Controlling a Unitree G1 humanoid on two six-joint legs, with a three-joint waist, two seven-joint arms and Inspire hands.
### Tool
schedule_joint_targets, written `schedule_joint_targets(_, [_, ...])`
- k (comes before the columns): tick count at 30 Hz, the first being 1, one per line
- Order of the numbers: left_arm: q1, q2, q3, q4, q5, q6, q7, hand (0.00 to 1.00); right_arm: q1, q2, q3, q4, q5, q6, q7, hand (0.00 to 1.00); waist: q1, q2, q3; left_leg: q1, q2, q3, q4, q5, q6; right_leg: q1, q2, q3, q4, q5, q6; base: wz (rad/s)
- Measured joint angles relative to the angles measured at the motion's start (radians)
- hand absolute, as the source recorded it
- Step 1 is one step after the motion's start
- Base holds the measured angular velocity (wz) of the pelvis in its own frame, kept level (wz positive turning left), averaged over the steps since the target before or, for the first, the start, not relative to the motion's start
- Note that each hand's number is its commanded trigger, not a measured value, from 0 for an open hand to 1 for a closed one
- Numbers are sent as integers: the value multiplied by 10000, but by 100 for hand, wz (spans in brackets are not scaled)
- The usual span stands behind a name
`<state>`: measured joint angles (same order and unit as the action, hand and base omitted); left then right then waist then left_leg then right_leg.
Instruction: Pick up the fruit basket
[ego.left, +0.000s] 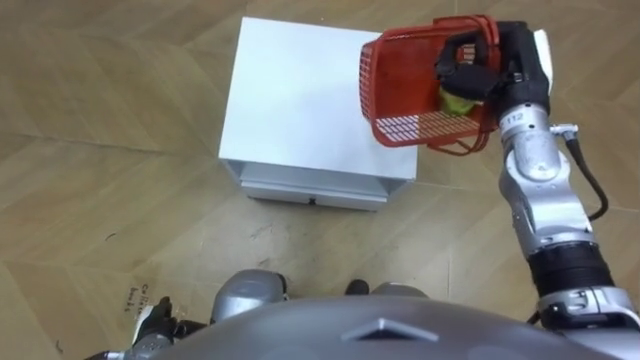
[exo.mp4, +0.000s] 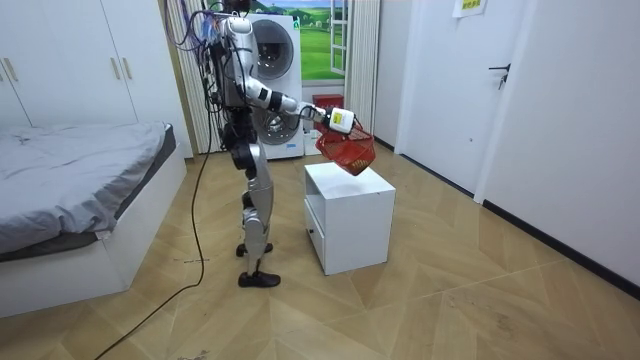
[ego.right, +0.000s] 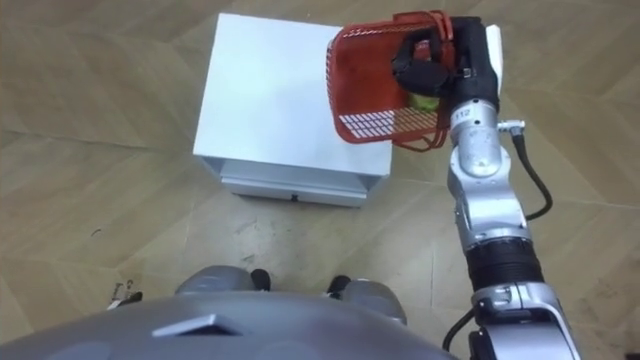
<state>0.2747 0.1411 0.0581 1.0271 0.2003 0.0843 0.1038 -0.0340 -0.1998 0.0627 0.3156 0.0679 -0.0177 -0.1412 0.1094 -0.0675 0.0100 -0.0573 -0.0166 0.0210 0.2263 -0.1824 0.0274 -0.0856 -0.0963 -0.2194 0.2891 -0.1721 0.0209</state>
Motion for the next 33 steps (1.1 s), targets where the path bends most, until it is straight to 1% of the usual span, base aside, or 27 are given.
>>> schedule_joint_targets(1, [-26, -2, -2, 6, 70, 9, -1, 0, 0, 9, -20, 25, -14, 21, 35, 100, -32, 1, 7, -7, -56, 0, 51, -31, 51, -31, -70, -5, 118, -50, 38, 6])
schedule_joint_targets(2, [-57, -9, -3, 28, 114, 24, -6, 0, -2, 26, -40, 188, -57, 23, 109, 100, -30, 20, 23, -12, -149, 22, 109, -125, 155, -55, -195, -6, 403, -137, 153, 0])
schedule_joint_targets(3, [-67, -9, -6, 51, 110, 18, -5, 0, 5, 37, -36, 440, -69, 49, 156, 100, -26, 21, 10, 33, -239, 97, 157, -236, 267, -225, -354, -26, 870, -203, 240, -5])
schedule_joint_targets(4, [-92, -12, -10, 72, 110, 17, -5, 0, 3, 34, -37, 550, -73, 72, 175, 100, -16, 24, 13, 69, -289, 117, 173, -261, 308, -327, -452, -48, 1149, -222, 270, -8])
schedule_joint_targets(6, [-38, -15, -14, 95, 101, 1, -5, 0, 61, 52, -19, 685, -129, 337, 264, 100, 48, 68, 34, 151, -378, 275, 355, -387, 526, -670, -753, -40, 2060, -211, 273, -14])
schedule_joint_targets(7, [-20, -9, -12, 93, 98, 2, -4, 0, 63, 62, -9, 686, -114, 367, 276, 100, 49, 81, 42, 153, -417, 267, 421, -415, 574, -713, -800, -42, 2178, -209, 275, -13])
schedule_joint_targets(8, [-9, 7, -12, 108, 97, 1, -5, 0, 60, 63, 1, 685, -116, 373, 283, 100, 38, 120, 60, 113, -483, 252, 606, -491, 686, -722, -889, -52, 2308, -202, 283, 0])
schedule_joint_targets(9, [0, 44, -12, 117, 97, -25, -8, 0, 58, 63, -13, 686, -156, 375, 284, 100, 16, 146, 67, 69, -524, 248, 727, -562, 781, -728, -928, -8, 2331, -151, 351, 4])
schedule_joint_targets(11, [-9, 132, -18, 113, 97, -86, -9, 0, 53, 80, 59, 725, -143, 367, 327, 100, 46, 189, 76, 35, -542, 237, 806, -617, 874, -688, -922, -10, 2212, -48, 403, 2])
schedule_joint_targets(13, [-19, 195, -48, 41, 105, -120, -32, 0, 52, 80, 162, 831, -185, 365, 487, 100, 2, 222, 90, -84, -585, 93, 921, -657, 950, -568, -917, -43, 1913, 15, 476, 21])
schedule_joint_targets(15, [-32, 249, -198, -102, 100, -115, -54, 0, 45, 78, 172, 1293, -308, 387, 735, 100, -21, 233, 68, -237, -671, -129, 1163, -691, 1026, -317, -877, -3, 1323, 22, 497, 32])
schedule_joint_targets(16, [-32, 262, -258, -111, 100, -108, -64, 0, 41, 78, 182, 1416, -311, 403, 780, 100, 7, 247, 56, -295, -678, -161, 1203, -696, 1035, -257, -854, -7, 1153, 39, 522, 21])
schedule_joint_targets(18, [-29, 262, -326, -134, 97, -48, -70, 0, 27, 77, 287, 1565, -306, 413, 893, 100, 89, 248, 51, -447, -723, -260, 1255, -692, 1045, -106, -821, 5, 652, 123, 663, 14])
schedule_joint_targets(20, [10, 262, -379, -120, 98, -11, -70, 0, -53, 77, 351, 1779, -359, 411, 1029, 100, 131, 315, 71, -448, -744, -275, 1255, -692, 1045, 27, -798, 64, 401, 113, 681, 5])
schedule_joint_targets(21, [6, 263, -395, -103, 97, -15, -67, 0, -129, 76, 356, 1931, -424, 411, 1105, 100, 210, 352, 79, -456, -744, -278, 1224, -692, 1045, 93, -758, 187, 227, 118, 701, 3])
schedule_joint_targets(24, [-5, 258, -415, -60, 94, 12, -61, 0, -543, 68, 419, 2525, -494, 410, 1264, 100, 318, 357, 82, -545, -731, -287, 1161, -687, 1034, 121, -713, 231, -28, 85, 817, 0])
schedule_joint_targets(28, [1, 242, -421, -55, 111, 227, -102, 0, -1028, 18, 456, 2928, -389, 412, 1371, 100, 341, 323, 64, -652, -654, -365, 1045, -639, 927, 135, -610, 115, -240, 121, 856, 4])
schedule_joint_targets(29, [-3, 241, -427, -45, 108, 278, -119, 0, -1174, -48, 466, 3091, -374, 414, 1394, 100, 344, 288, 41, -688, -641, -392, 1023, -615, 886, 138, -586, 82, -319, 122, 857, 8])
schedule_joint_targets(33, [17, 227, -450, -25, 104, 467, -276, 0, -1777, -155, 462, 3912, -377, 422, 1445, 100, 339, 285, 43, -724, -585, -491, 1035, -552, 787, 162, -520, -62, -386, 136, 836, 7])
